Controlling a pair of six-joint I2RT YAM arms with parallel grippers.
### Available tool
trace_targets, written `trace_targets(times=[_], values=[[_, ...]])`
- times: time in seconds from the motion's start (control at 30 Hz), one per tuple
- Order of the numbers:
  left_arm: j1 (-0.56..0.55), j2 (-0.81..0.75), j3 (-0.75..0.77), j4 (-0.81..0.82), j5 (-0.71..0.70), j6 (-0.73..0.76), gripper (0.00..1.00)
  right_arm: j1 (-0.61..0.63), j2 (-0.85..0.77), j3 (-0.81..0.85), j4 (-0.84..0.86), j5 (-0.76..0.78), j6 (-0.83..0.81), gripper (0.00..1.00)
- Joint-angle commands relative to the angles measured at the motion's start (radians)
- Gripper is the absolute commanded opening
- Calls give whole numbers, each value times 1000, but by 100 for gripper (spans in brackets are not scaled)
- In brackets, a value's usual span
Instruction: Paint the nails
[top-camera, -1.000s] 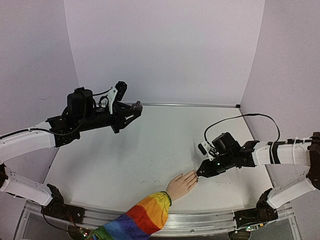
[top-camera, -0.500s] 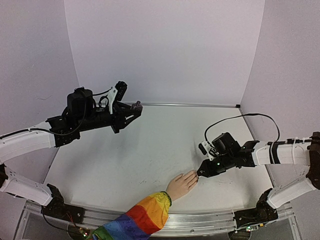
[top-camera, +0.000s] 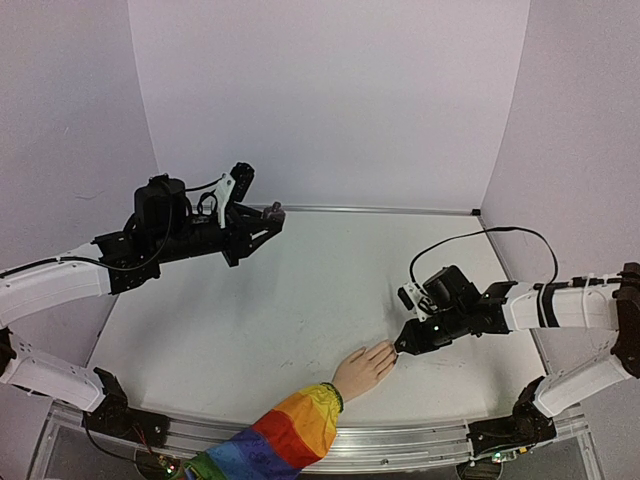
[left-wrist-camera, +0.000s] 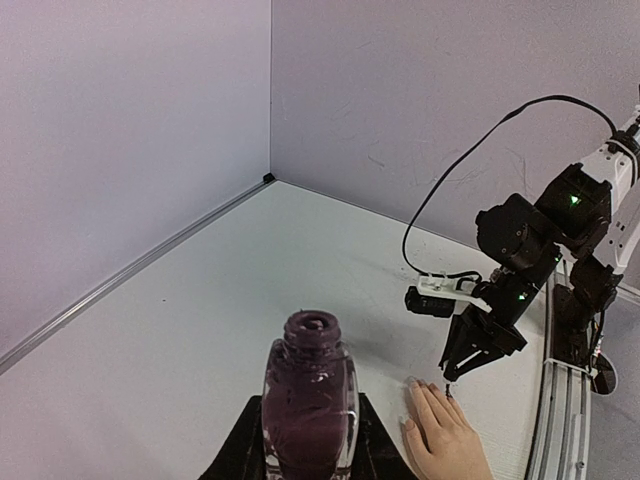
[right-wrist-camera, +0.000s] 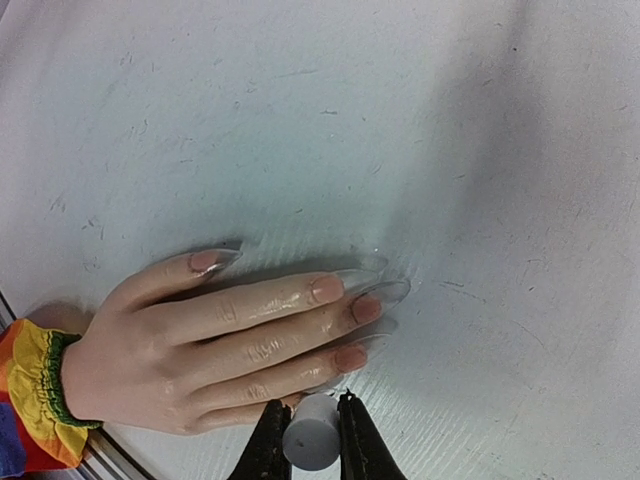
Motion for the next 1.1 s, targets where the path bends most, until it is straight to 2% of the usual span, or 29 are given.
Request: trace_targets(times=[0.0, 0.6, 0.83, 1.07], values=[[3, -11, 27, 38, 4, 6, 0, 7, 10, 34, -24, 24, 9, 0], [4, -8, 30, 38, 7, 6, 0, 7, -31, 28, -45, 72, 23, 0], [4, -5, 30, 38, 11, 2, 0, 8, -86, 10, -52, 10, 0, 0], [4, -3, 32, 37, 14, 0, 0, 12, -43, 21, -42, -22, -19, 0]])
